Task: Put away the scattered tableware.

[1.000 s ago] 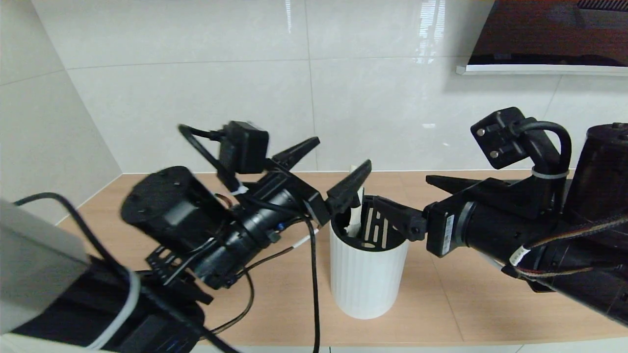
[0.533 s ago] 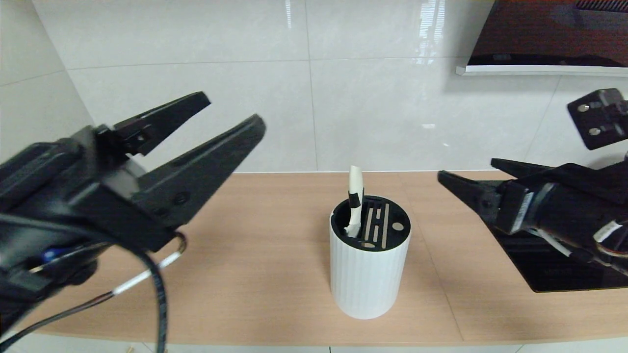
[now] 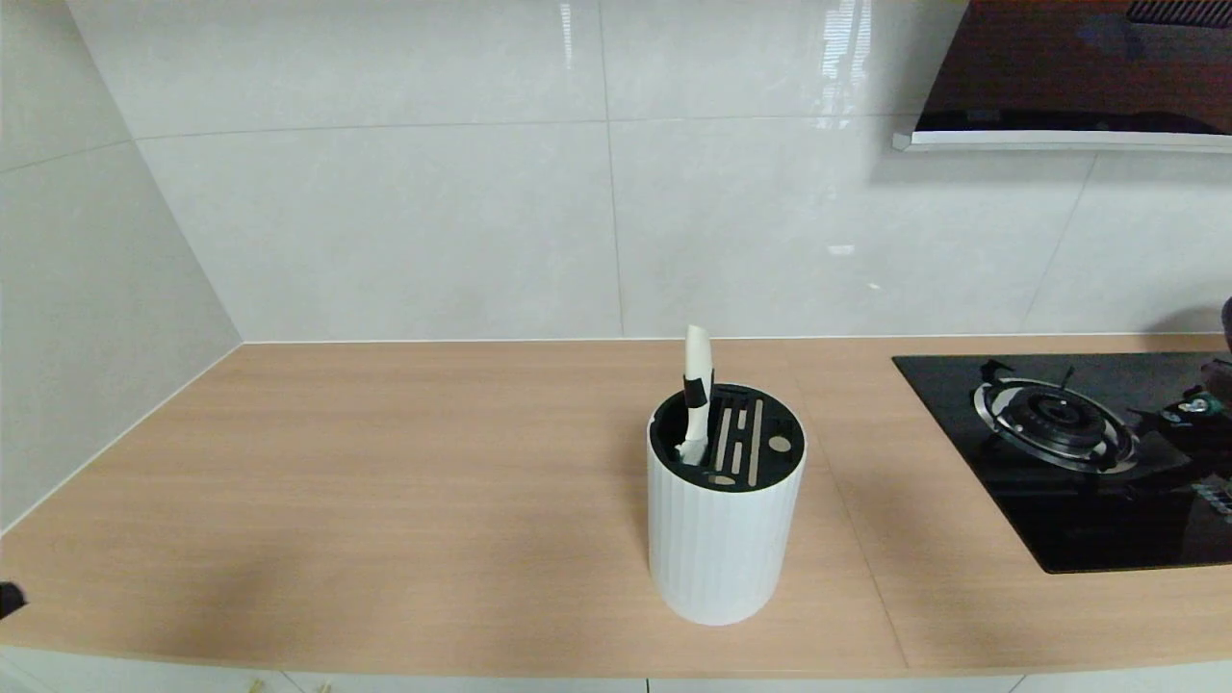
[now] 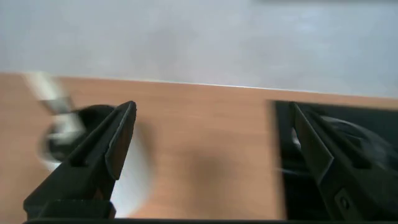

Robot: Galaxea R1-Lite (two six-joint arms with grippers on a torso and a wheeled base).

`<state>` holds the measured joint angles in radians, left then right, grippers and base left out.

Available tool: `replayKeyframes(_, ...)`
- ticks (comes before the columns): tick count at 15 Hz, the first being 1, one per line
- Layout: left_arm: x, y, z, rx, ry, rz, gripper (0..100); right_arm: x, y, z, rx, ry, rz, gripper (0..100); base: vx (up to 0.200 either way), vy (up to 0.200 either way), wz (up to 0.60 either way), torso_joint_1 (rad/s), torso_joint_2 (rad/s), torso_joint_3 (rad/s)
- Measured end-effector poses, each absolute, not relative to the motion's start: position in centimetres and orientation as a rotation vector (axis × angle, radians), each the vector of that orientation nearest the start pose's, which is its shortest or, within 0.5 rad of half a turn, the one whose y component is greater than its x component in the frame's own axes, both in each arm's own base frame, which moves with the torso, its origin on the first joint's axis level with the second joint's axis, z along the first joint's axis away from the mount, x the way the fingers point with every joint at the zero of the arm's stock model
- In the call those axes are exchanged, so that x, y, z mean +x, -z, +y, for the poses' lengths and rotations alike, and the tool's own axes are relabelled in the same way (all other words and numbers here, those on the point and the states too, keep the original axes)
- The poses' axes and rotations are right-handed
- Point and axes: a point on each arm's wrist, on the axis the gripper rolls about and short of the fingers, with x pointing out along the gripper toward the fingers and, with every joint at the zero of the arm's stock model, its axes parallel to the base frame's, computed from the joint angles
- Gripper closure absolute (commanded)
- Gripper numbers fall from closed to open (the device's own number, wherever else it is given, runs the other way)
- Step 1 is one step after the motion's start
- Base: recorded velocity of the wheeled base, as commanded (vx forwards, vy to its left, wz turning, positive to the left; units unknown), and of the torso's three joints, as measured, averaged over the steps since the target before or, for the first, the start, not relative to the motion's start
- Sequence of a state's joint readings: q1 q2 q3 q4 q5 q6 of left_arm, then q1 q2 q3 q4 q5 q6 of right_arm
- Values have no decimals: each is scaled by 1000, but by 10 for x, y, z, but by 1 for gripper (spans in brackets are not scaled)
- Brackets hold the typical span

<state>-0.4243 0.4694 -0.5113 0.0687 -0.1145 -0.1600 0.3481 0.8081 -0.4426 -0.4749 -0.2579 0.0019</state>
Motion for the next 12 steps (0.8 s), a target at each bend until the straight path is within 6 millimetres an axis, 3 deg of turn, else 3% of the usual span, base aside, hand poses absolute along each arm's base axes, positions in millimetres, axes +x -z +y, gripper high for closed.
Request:
replayKeyframes(4,-17,-202,3,-147,450,-18,0,21,-210,0,18,-11,-91,0,0,0,0,0,0,0)
replayKeyframes(7,-28,-186,5,-114,401,-61,0,-9,-183,-8,15,39,-117,0,0,0,0,0,0,0)
replayKeyframes(12,-38,-155,6,-105,164,-128,0,-35,-156,-9,-16,199,-211,0,0,0,0,0,0,0)
